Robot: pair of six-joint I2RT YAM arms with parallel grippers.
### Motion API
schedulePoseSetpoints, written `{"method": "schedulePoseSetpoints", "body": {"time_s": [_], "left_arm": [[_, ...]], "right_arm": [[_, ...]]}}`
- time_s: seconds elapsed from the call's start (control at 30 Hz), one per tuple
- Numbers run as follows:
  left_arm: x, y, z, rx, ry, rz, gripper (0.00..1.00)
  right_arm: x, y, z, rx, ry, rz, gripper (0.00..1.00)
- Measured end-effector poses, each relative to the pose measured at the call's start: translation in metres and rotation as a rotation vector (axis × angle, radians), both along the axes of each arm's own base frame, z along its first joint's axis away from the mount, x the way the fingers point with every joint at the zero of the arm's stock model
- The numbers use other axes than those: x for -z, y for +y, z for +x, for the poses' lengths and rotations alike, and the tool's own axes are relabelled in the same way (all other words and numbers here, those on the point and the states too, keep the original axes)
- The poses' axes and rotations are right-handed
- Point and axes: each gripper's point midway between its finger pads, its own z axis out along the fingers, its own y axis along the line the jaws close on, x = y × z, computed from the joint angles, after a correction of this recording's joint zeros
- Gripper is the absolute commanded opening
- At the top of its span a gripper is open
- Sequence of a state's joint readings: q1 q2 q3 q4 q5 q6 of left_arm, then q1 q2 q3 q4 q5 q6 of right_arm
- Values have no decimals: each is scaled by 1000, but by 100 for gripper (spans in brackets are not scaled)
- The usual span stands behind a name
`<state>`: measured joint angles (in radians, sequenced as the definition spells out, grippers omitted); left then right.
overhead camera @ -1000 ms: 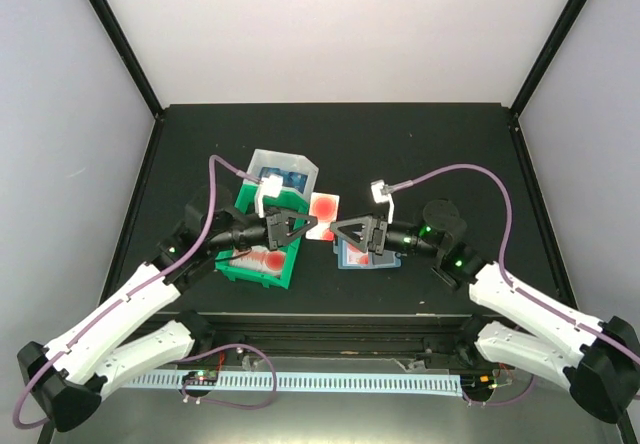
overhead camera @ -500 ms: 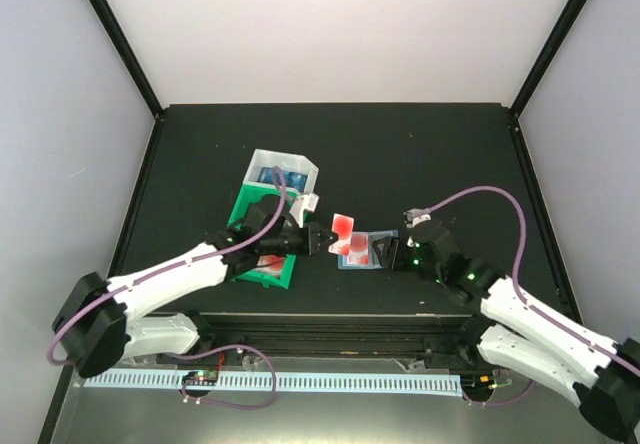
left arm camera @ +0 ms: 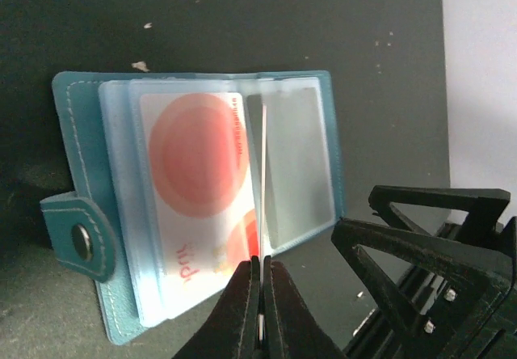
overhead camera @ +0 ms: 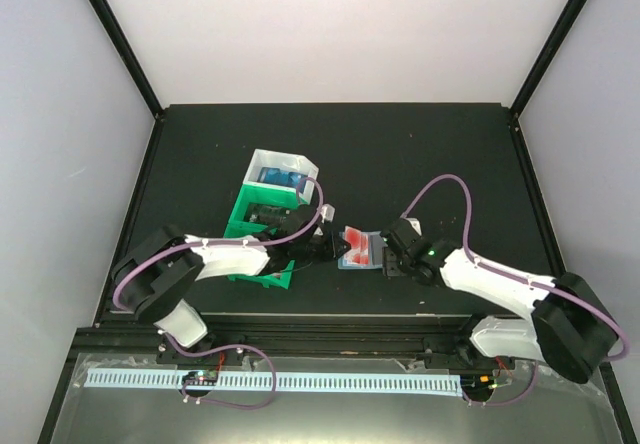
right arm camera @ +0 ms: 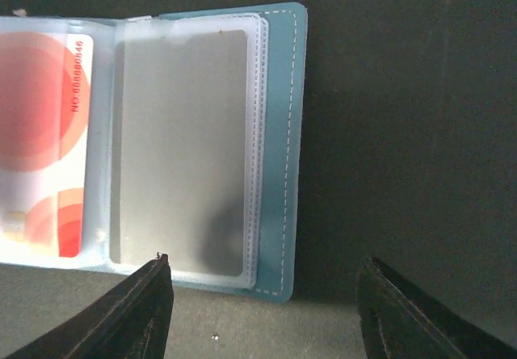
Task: Put the credit cards into the card holder
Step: Insert the credit card into the card holder.
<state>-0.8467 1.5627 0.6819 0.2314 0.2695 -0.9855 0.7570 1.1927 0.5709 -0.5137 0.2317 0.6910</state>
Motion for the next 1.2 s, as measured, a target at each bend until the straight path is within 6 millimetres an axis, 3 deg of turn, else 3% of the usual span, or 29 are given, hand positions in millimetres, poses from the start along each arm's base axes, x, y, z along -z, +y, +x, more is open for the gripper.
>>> {"method": "schedulePoseSetpoints", "body": {"time_s": [0.2, 0.43, 0.73, 1.2], "left_arm": [[14, -5, 5, -19, 30, 3, 2], [10, -17, 15, -26, 21, -29, 2], [28, -19, 14, -20, 62, -19, 2], [20, -26, 15, -9, 63, -77, 2]], "right_arm": [[12, 0, 5, -1, 25, -54, 56], [23, -3, 6, 5, 40, -92, 48], [29, 8, 7, 4, 44, -28, 41], [29, 11, -3, 41, 37, 80, 38]]}}
